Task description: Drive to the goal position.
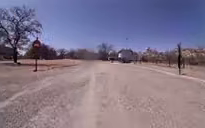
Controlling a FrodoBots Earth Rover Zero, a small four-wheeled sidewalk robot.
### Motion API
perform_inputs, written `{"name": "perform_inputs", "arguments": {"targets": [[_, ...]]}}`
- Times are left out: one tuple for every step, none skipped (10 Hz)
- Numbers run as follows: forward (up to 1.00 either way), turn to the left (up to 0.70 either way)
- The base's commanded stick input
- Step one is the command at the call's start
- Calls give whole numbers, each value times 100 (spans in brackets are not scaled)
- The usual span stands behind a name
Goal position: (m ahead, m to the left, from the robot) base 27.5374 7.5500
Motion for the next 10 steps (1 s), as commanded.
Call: {"name": "perform_inputs", "arguments": {"targets": [[100, 0], [100, 0], [100, 0], [100, 0], [100, 0], [100, 0], [100, 0], [100, 0], [100, 0], [100, 0]]}}
